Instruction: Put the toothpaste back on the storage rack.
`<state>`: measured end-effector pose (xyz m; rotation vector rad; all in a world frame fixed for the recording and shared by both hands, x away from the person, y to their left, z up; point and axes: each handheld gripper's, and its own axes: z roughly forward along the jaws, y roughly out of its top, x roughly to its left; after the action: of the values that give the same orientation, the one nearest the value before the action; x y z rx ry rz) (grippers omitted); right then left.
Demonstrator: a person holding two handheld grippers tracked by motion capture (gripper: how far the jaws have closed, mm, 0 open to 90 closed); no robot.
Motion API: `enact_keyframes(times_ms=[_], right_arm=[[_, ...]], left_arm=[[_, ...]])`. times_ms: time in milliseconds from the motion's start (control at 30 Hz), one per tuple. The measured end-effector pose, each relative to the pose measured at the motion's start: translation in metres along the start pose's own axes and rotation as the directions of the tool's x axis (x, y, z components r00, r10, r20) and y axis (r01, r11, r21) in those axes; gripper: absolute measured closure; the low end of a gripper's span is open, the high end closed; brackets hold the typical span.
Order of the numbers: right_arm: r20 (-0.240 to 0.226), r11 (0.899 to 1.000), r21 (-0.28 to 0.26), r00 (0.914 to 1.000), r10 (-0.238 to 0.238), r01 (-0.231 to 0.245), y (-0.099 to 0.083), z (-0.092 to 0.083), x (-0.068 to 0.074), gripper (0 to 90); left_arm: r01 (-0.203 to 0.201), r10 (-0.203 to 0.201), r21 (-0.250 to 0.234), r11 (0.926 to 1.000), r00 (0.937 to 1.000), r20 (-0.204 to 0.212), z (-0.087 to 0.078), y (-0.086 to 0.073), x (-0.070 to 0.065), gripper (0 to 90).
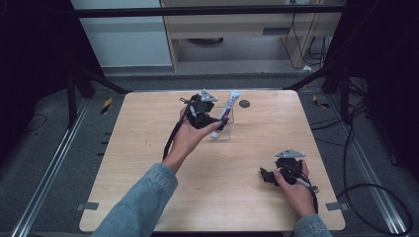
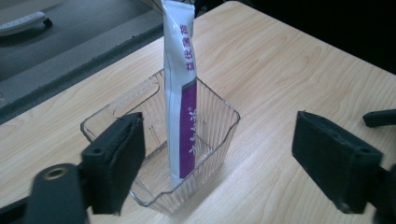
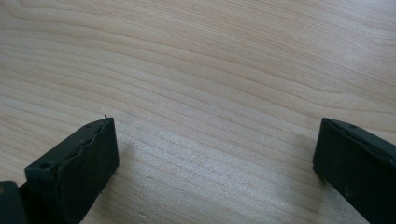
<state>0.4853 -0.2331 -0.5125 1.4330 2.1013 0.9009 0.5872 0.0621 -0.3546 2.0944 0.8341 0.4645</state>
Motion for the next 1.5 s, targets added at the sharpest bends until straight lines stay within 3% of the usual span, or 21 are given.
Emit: enact_keyframes(times_ms=[233,500,833,967,1100,1333,1500], right_arm=[[0.001,1.000,0.001,1.0000,-0.002,0.002,0.000,0.000,0.000,0.5],[0.002,1.000,-0.001,1.0000,-0.005,0.005,0.000,0.000,0.000,0.5],[0.001,1.000,0.001,1.0000,-0.002,0.002,0.000,0.000,0.000,0.5],[0.002,1.000,0.000,1.0000,-0.003,0.003,0.000,0.000,0.000,0.5],[0.002,1.000,0.001,1.0000,-0.003,0.003,0.000,0.000,0.000,0.5],[0.002,1.000,0.000,1.0000,-0.002,0.002,0.000,0.000,0.000,0.5],[0.001,1.000,0.000,1.0000,-0.002,0.002,0.000,0.000,0.000,0.5]], left_arm=[[-0.040,0.039,0.024,0.9989,0.9992,0.010,0.001,-0.004,-0.005,10.6],[-0.032,0.032,0.034,0.9989,0.9994,0.015,-0.004,-0.016,0.001,9.5],[-0.078,0.076,0.048,0.9958,0.9963,0.040,-0.014,-0.032,0.004,5.8],[-0.109,0.106,0.069,0.9916,0.9931,0.049,-0.018,-0.046,0.004,5.1],[-0.103,0.099,0.080,0.9914,0.9938,0.051,-0.020,-0.055,0.005,5.1],[-0.126,0.119,0.095,0.9876,0.9902,0.074,-0.024,-0.082,0.009,5.2],[-0.114,0.108,0.100,0.9884,0.9922,0.062,-0.028,-0.100,0.014,5.2]])
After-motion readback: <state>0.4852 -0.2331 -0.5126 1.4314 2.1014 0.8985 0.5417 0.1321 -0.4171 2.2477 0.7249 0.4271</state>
